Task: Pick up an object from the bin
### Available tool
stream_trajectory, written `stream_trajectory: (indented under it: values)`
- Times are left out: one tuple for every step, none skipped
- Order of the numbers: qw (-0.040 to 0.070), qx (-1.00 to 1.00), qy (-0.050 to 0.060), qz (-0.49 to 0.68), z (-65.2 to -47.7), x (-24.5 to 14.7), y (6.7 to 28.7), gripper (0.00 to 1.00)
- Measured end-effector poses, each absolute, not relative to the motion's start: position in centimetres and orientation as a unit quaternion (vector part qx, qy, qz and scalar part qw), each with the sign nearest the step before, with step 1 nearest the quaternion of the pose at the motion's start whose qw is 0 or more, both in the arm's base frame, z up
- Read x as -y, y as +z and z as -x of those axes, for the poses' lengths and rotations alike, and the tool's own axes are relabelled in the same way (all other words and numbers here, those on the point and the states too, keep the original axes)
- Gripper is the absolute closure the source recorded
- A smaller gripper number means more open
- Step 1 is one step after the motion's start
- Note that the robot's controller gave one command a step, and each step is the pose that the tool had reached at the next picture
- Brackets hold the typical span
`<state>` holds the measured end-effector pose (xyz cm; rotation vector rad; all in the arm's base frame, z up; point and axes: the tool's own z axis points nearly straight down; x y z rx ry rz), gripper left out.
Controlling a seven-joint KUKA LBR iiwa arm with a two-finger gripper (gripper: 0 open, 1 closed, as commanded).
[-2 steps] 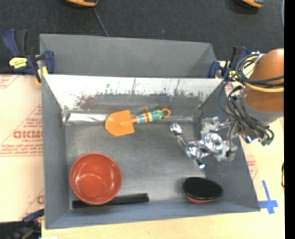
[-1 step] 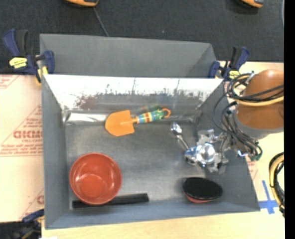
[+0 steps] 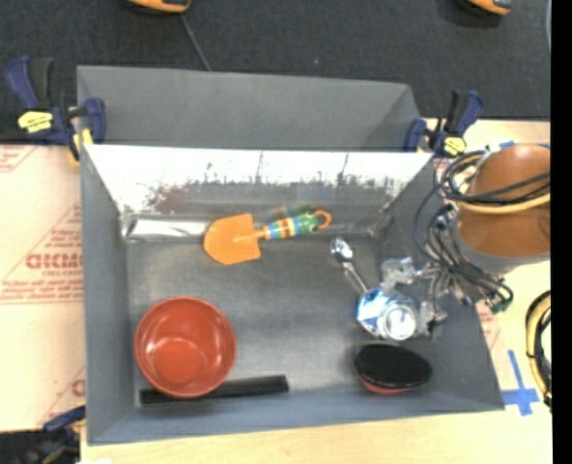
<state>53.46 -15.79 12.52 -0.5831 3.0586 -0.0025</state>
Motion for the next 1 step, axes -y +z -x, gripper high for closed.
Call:
stream_trajectory:
  values:
    - [0.01,-0.991,0.002,0.135,-52.91,12.19,18.7,1.0]
